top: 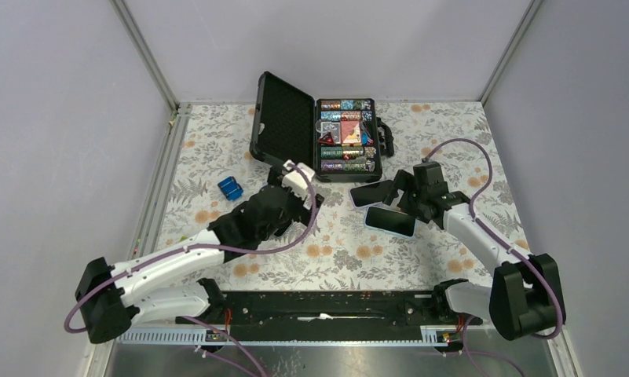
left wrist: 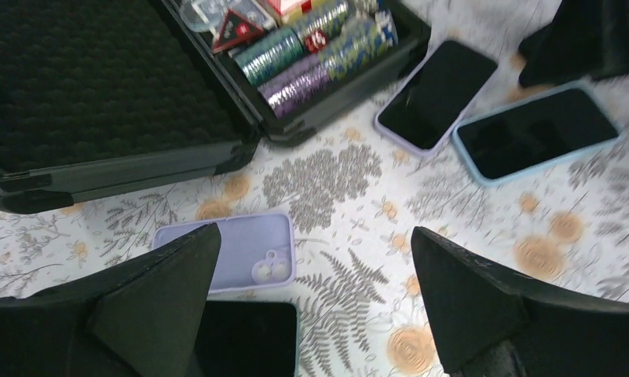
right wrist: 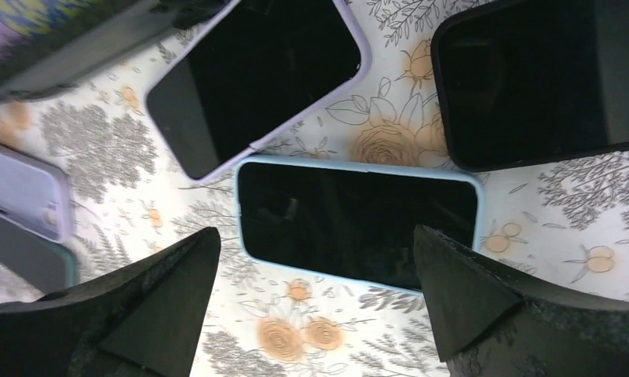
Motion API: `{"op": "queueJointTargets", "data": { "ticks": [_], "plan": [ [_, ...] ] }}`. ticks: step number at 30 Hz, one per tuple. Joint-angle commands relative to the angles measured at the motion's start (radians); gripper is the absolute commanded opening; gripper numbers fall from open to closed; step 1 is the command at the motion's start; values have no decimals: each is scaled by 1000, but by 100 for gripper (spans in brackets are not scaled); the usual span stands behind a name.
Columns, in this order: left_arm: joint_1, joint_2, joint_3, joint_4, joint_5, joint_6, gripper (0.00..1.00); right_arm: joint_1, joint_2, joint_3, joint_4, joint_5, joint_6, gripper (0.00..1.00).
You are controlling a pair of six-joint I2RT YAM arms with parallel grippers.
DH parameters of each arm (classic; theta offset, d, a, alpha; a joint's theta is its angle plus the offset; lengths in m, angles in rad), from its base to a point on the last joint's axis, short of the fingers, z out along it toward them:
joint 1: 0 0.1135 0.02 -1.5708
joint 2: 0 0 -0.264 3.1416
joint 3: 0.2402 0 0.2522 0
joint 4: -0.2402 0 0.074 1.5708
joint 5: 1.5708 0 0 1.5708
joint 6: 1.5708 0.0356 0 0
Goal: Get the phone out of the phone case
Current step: Place the phone at the center of the board, then pick up the phone at the center of the board.
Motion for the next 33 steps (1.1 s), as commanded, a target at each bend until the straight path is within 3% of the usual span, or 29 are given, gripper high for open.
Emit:
{"op": "queueJointTargets", "data": {
  "ticks": [1, 5, 12, 21, 33],
  "plan": [
    [4, -94, -49, 196, -63, -118, 99, -4, 55, 75, 9, -22, -267, 100],
    [4, -164, -115, 283, -37, -112, 99, -4, 174, 159, -5, -115, -485, 100],
    [3, -228, -147, 293, 15, -127, 99, -7, 400, 312, -88, -109, -518, 100],
    [3, -251, -161, 298, 34, -126, 99, -6, 477, 286, -83, -231, -416, 99],
    [4, -257, -160, 283, 59, -131, 99, -5, 371, 116, -141, -250, -275, 100]
  ]
}}
